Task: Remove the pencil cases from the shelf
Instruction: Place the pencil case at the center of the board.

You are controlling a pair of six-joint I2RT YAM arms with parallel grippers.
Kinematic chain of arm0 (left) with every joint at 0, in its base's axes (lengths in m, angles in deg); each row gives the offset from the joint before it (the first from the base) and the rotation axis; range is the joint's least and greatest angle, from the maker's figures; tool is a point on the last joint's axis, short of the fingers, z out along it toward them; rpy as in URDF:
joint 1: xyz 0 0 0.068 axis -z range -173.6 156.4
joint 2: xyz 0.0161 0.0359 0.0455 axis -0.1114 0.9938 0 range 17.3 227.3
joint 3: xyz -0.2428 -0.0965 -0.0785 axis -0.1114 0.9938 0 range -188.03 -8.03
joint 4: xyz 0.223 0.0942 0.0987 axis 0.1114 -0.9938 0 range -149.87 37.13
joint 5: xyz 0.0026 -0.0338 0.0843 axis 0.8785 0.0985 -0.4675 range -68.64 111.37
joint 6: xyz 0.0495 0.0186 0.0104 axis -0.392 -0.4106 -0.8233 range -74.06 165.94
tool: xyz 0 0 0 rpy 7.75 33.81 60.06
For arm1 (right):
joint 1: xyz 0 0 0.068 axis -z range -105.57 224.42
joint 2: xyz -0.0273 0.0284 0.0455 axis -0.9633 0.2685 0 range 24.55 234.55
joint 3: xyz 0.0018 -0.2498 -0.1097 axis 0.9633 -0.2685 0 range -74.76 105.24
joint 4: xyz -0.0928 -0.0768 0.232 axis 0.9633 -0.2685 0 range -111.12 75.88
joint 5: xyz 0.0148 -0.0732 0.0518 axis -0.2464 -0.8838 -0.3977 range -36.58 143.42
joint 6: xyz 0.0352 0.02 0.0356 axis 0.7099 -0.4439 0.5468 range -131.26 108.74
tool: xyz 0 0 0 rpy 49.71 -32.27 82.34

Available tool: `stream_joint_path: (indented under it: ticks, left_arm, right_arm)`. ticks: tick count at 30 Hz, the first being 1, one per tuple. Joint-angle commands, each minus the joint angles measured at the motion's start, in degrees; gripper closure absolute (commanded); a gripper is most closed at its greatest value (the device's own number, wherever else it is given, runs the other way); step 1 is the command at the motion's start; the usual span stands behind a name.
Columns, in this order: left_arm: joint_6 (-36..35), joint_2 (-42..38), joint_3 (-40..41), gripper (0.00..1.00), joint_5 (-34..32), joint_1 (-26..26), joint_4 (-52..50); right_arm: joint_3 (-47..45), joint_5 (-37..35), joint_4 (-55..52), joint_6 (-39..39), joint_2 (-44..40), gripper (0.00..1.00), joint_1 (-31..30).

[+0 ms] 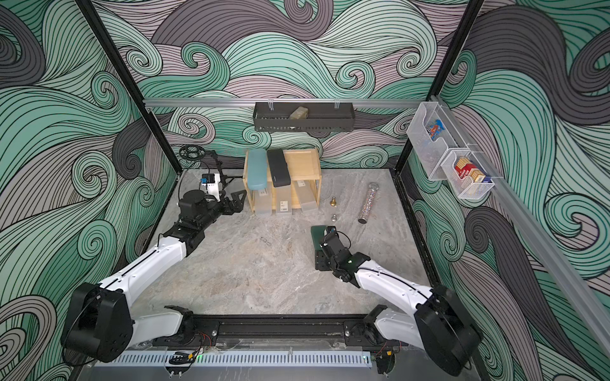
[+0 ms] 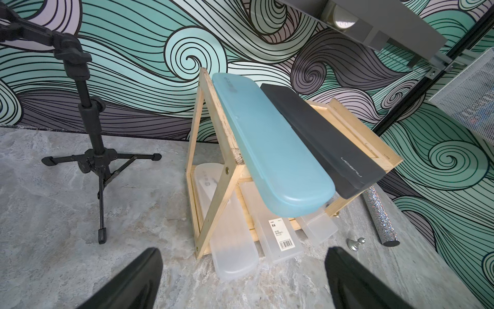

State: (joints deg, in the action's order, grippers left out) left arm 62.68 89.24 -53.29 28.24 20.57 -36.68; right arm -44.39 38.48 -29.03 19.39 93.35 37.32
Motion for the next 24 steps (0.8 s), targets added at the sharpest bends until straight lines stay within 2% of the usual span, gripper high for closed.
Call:
stream_joint_path:
  ticks: [1,11,24]
  left_arm:
    - [-1.2,0.6,-0.6,0.01,-0.7,0.3,-0.4]
    - [-1.7,0.8,-0.7,0.01,-1.3,0.3,-0.4]
    - [-2.0,1.0,-0.7,0.01,-1.6,0.3,-0.5]
  right_arm:
    - [1.5,-2.4,5.4,-1.0,2.8,0.51,-0.3]
    - [4.4,-2.5,9.2,-3.0,14.6,0.44,-0.1]
    - [3.2,-0.6,11.8,-2.6,18.3,0.24,-0.1]
